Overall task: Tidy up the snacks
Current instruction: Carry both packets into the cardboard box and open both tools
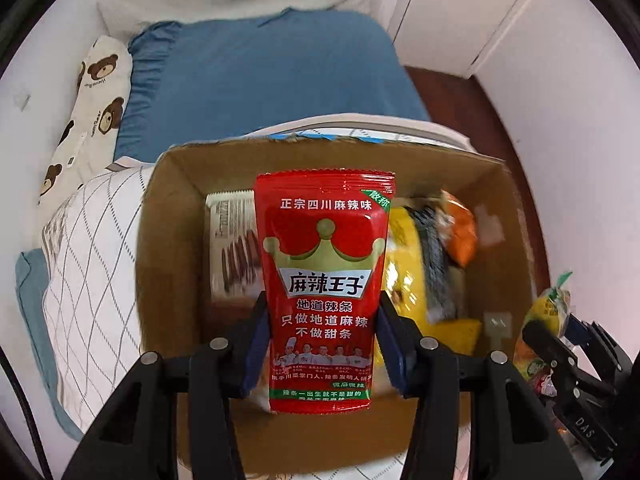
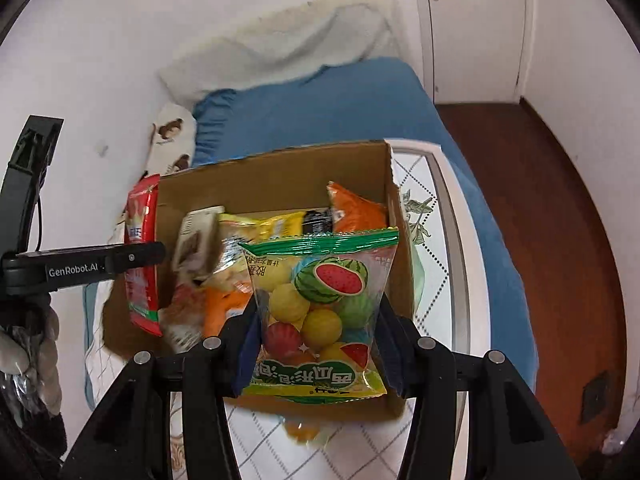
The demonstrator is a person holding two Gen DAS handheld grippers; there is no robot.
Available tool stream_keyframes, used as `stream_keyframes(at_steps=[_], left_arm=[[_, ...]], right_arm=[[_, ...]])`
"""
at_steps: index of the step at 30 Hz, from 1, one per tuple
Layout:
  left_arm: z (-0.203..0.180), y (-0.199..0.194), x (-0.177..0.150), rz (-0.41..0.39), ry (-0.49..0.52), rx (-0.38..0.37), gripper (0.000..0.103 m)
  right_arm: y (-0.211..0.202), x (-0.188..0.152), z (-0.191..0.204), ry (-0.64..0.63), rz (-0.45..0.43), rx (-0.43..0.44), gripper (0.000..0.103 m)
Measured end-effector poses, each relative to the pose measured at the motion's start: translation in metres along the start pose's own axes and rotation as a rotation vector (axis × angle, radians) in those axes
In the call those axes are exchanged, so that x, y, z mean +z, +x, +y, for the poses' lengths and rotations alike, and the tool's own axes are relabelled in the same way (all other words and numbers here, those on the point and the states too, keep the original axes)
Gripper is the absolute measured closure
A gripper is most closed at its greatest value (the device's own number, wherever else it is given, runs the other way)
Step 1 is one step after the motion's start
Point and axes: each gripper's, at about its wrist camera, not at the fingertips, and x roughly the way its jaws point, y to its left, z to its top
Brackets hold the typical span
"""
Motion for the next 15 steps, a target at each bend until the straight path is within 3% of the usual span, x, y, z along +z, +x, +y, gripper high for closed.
stream_keyframes(at_steps=[5,6,7,8,9,11,15], left_arm=[[0.005,0.046,0.025,0.106,-0.017,0.024,0.052],[0.004,0.052,0.027,0.126,-0.019,0.033,0.049],[0.006,0.062,0.03,0.147,-0.024,0.039,0.046],[0.008,0.066,0.032,0.151,-0.027,0.04,0.034],[0.009,0.068,0.034,0.146,-0.029,0.045,0.02],[0.011,0.071,0.037,0.127,-0.026,0.073,0.008],[0.018,0.072,0.037,0.118,-0.045,0.08,0.008]], right_arm=[[0.045,0.008,-0.01,0.042,0.085,-0.045,0.046],[0.05,0.009,-0.013,0.057,0.102,-0.048,0.04],[0.057,0.011,-0.015,0.067,0.109,-0.043,0.026],[0.062,0.013,-0.015,0.075,0.113,-0.02,0.014],[0.071,0.015,-0.014,0.084,0.118,-0.015,0.011],[0.072,0.016,-0.007,0.065,0.118,-0.037,0.007],[0.073,0.015,0.008,0.034,0.128,-0.084,0.005]])
